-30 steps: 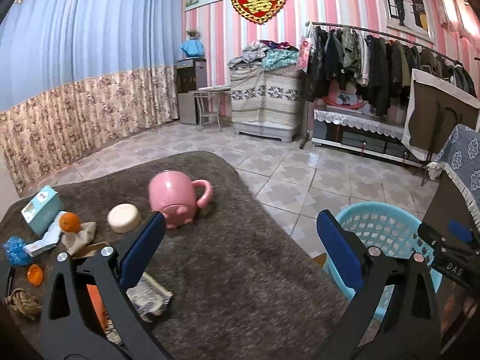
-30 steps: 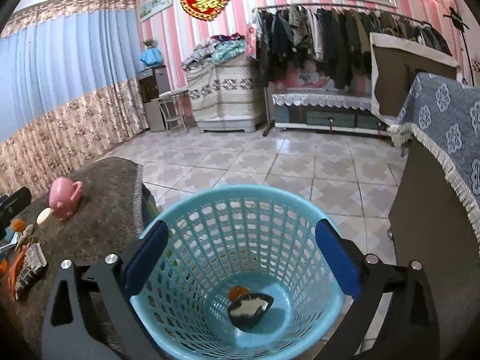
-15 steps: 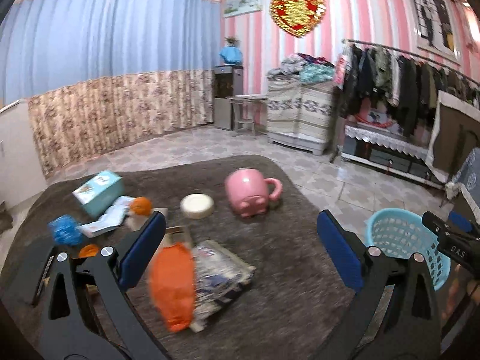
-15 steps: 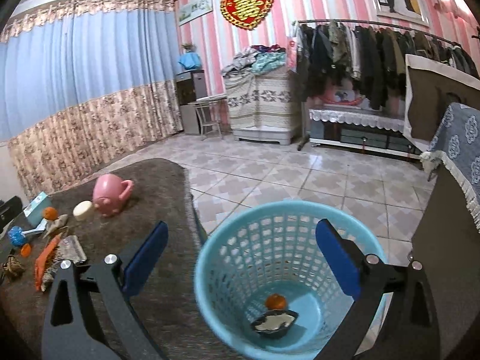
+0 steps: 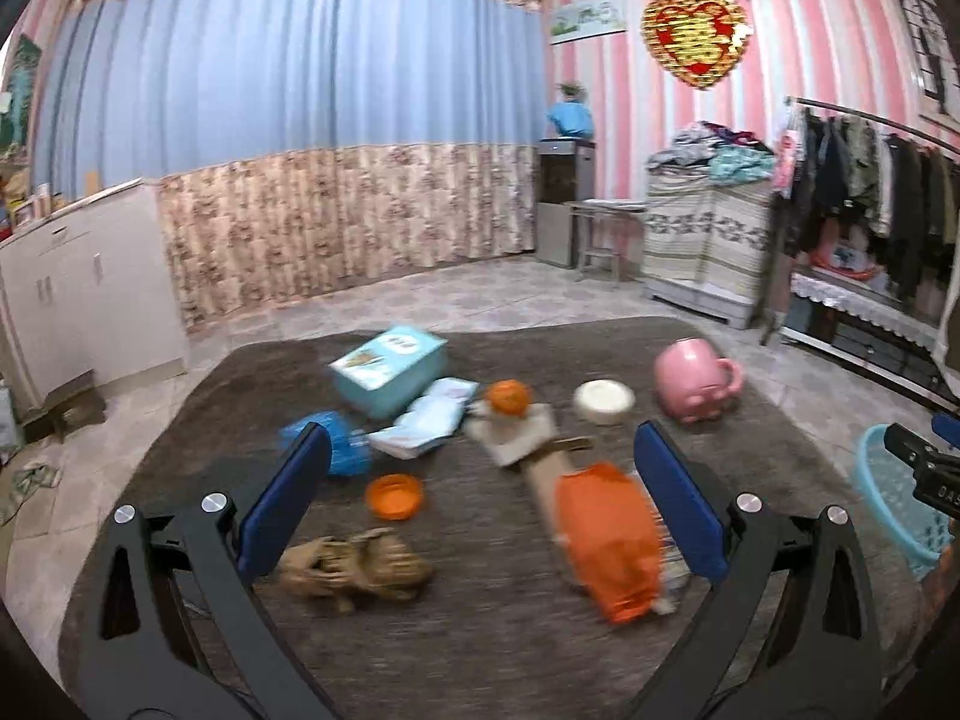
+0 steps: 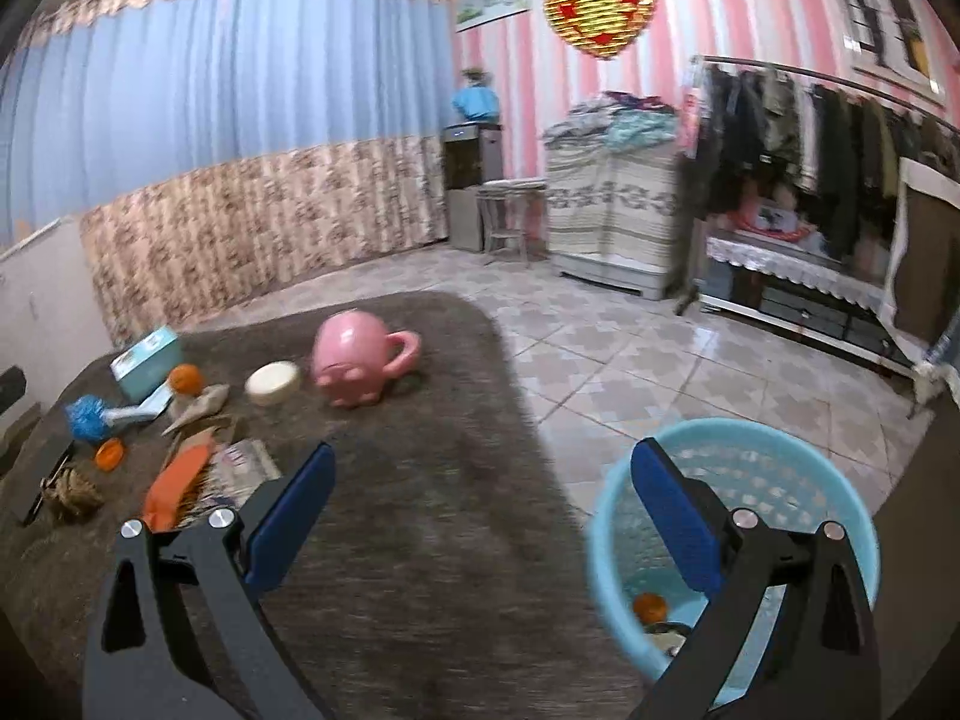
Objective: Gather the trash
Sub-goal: 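Return both tools to the rug toward the orange plastic bag, then grasp the orange bag with the right gripper while the left grasps the brown paper bag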
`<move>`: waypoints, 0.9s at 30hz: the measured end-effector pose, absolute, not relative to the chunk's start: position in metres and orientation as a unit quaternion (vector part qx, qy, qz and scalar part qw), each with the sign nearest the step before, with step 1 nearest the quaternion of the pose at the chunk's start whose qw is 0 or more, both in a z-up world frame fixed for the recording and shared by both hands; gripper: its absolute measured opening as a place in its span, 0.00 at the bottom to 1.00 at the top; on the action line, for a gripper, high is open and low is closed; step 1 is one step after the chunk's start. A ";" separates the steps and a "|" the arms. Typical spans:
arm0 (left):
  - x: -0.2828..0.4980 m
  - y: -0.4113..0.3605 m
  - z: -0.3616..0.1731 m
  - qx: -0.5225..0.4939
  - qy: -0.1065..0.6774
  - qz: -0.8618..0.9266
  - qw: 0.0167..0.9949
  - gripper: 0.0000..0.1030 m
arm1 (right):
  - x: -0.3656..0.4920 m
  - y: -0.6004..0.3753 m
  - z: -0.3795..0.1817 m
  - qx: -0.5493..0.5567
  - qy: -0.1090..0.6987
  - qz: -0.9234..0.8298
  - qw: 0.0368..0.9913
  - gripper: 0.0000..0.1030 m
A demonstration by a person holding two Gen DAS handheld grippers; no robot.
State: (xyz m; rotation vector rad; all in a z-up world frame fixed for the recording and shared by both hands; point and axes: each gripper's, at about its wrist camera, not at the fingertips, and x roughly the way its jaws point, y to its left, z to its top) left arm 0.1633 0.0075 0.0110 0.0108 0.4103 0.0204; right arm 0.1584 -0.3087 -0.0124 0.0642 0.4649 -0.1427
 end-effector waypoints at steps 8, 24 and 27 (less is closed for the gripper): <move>0.166 0.064 -0.011 -0.006 0.223 0.063 0.973 0.95 | 0.184 -0.244 -0.030 0.005 0.268 -0.010 0.963 0.94; 0.166 0.121 -0.055 -0.016 0.256 0.093 0.962 0.95 | 0.217 -0.145 -0.065 -0.036 0.327 0.080 0.941 0.85; 0.166 0.122 -0.061 -0.015 0.263 0.092 0.960 0.95 | 0.223 -0.135 -0.072 -0.042 0.343 0.101 0.933 0.69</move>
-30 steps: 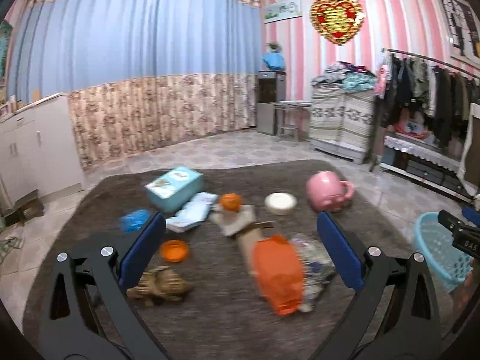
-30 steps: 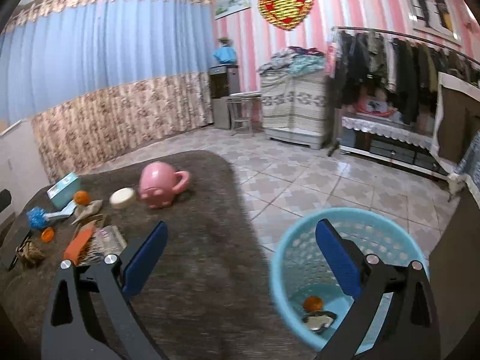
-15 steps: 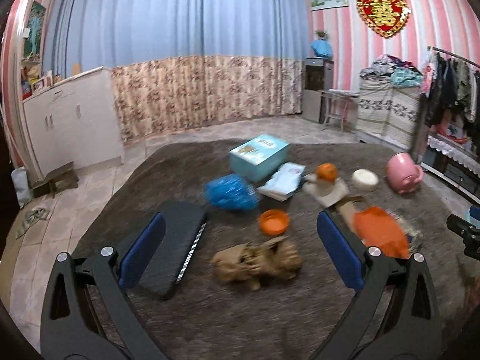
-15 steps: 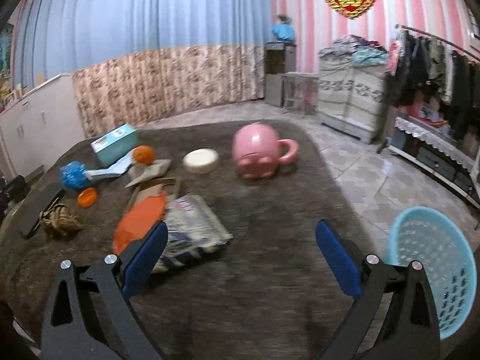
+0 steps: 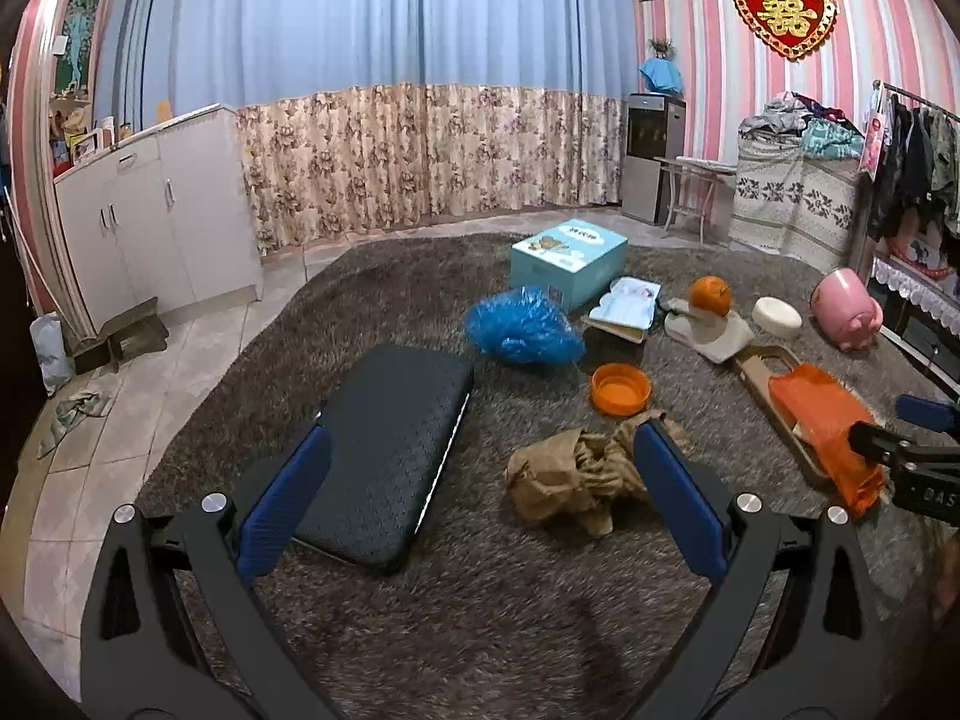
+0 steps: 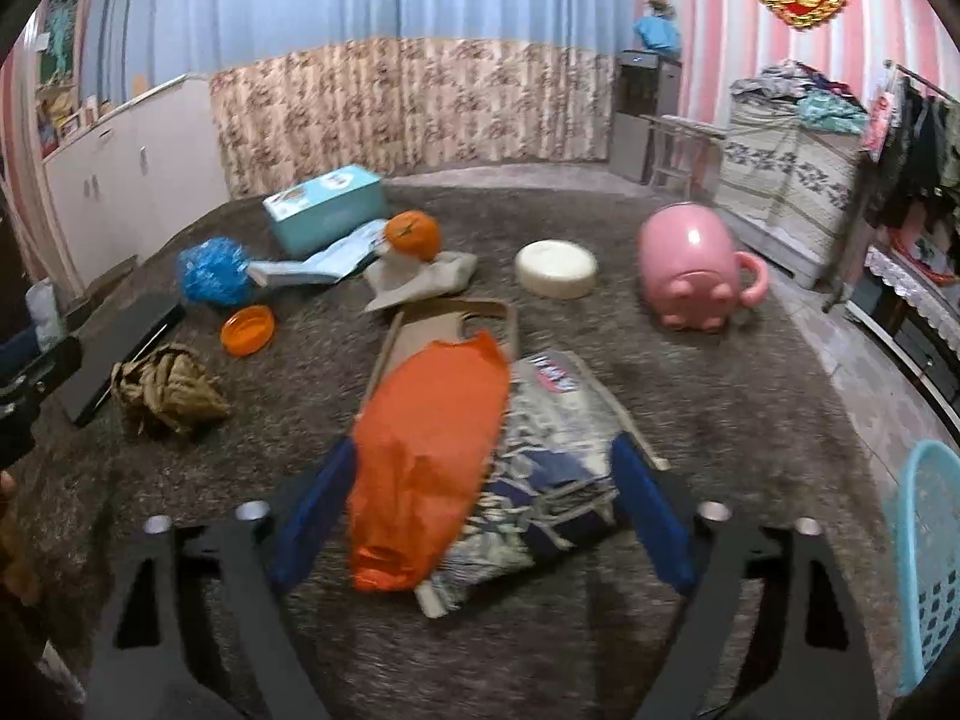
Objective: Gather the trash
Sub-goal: 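Grasp the orange bag with the right gripper while the left grasps the brown paper bag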
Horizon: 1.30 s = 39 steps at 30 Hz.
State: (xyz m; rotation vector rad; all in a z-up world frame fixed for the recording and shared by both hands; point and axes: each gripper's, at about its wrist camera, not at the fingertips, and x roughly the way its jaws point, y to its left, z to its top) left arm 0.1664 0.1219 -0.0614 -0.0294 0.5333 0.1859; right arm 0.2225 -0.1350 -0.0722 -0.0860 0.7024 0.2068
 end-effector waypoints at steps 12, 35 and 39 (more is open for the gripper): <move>0.175 0.099 -0.066 -0.014 0.276 0.054 0.960 0.95 | 0.221 -0.148 -0.064 -0.013 0.325 0.128 0.937 0.17; 0.228 0.047 -0.092 0.039 0.357 0.004 0.933 0.50 | 0.214 -0.231 -0.042 0.058 0.289 0.067 0.953 0.17; 0.225 0.052 -0.085 0.022 0.350 -0.006 0.937 0.40 | 0.210 -0.240 -0.039 0.062 0.281 0.061 0.956 0.17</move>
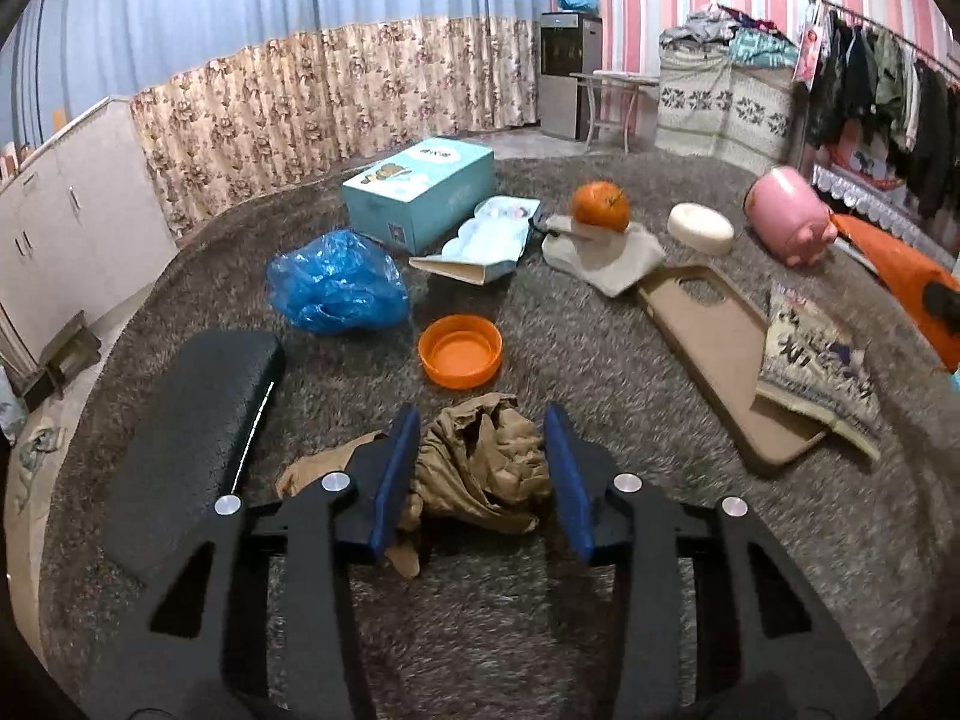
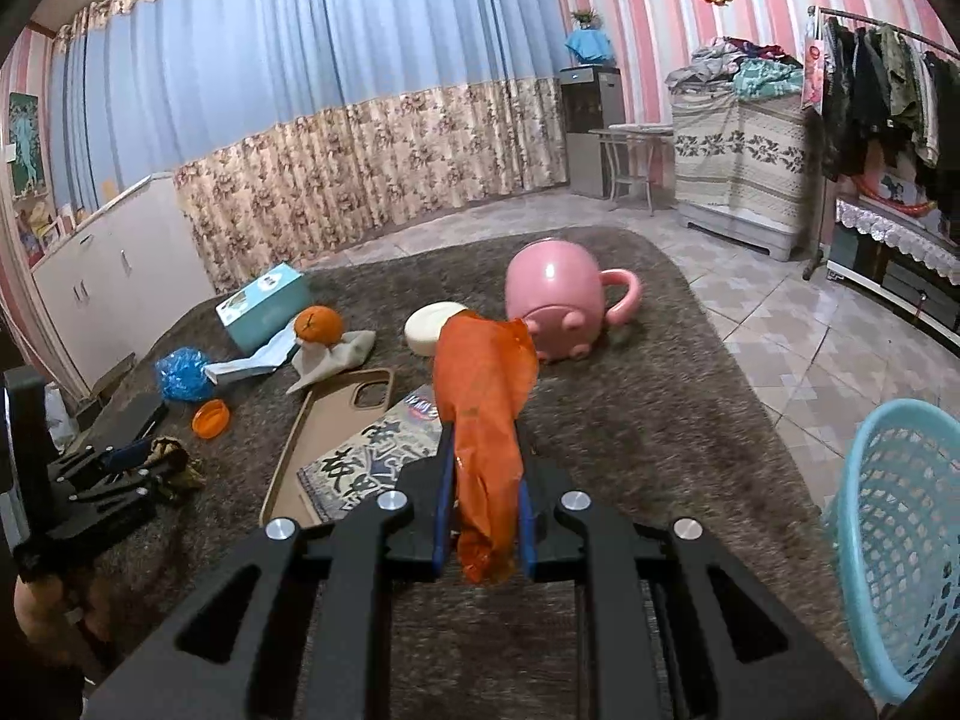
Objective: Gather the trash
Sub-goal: 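Grasp the orange bag with the right gripper while the left grasps the brown paper bag, then carry both bags over the blue basket and open both grippers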
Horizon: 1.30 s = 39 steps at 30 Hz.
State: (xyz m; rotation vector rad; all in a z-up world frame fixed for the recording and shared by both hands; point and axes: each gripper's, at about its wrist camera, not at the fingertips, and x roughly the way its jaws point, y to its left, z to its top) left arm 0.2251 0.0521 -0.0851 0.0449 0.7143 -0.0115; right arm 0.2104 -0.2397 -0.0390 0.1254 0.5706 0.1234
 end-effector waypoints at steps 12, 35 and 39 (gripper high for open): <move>0.219 0.009 -0.050 0.022 0.299 -0.034 0.953 0.40 | 0.190 -0.281 -0.028 0.069 0.257 0.029 0.964 0.17; 0.218 -0.186 -0.007 0.050 0.228 -0.185 0.955 0.40 | 0.115 -0.427 -0.020 0.041 0.254 -0.190 0.947 0.17; 0.216 -0.208 -0.007 0.044 0.230 -0.208 0.950 0.40 | 0.106 -0.452 -0.026 0.045 0.265 -0.206 0.941 0.17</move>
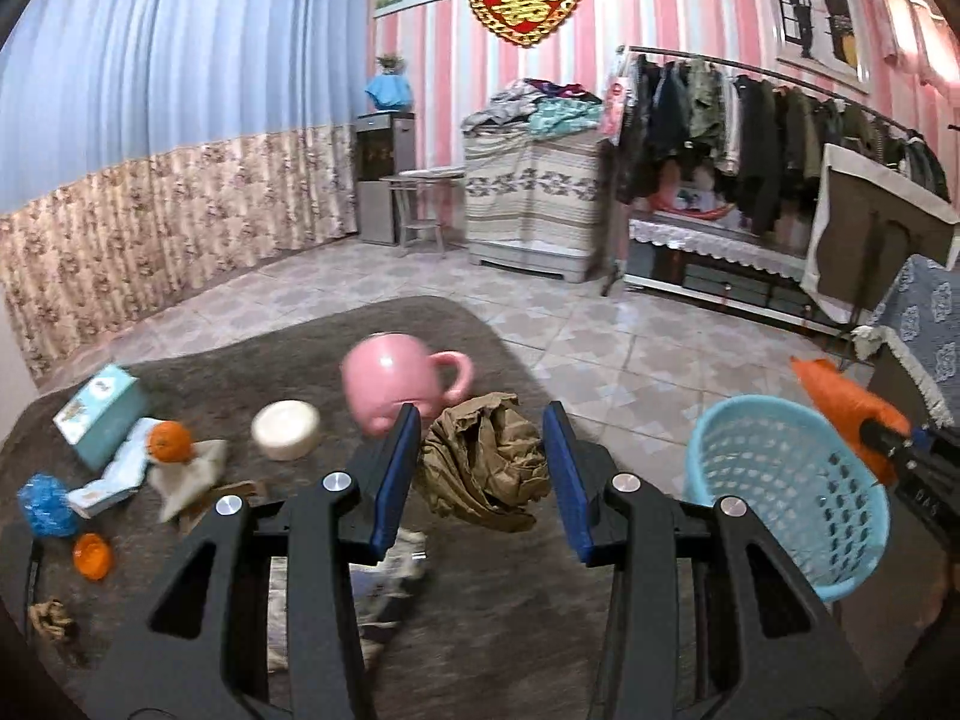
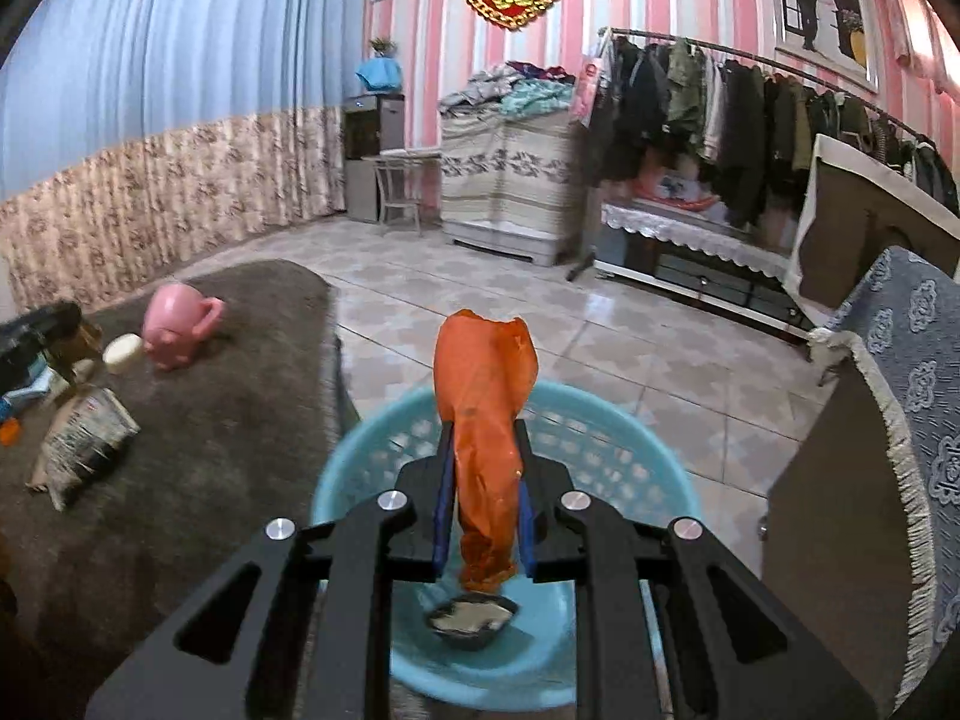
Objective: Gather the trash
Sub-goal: 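Carry both bags over the blue basket and open both grippers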
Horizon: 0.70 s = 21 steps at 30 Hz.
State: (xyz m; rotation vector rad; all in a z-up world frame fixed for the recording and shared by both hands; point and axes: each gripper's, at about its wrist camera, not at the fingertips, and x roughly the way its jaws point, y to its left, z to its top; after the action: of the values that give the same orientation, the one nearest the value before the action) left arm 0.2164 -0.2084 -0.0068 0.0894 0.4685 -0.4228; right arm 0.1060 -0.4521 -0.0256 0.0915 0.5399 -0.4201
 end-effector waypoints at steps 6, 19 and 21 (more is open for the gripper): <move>0.211 -0.254 -0.012 0.056 0.232 -0.242 0.941 0.40 | 0.100 -0.478 -0.027 0.084 0.259 -0.219 0.937 0.17; 0.200 -0.372 -0.044 0.093 0.252 -0.333 0.904 0.41 | 0.099 -0.506 -0.040 0.130 0.267 -0.240 0.924 0.17; 0.201 -0.384 -0.051 0.100 0.254 -0.337 0.901 0.41 | 0.098 -0.510 -0.042 0.128 0.273 -0.246 0.921 0.17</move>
State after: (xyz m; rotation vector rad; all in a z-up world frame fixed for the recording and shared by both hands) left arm 0.2012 -0.3845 -0.0507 0.2072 0.5247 -0.6982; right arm 0.0978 -0.5098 -0.0420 0.2622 0.5604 -0.5058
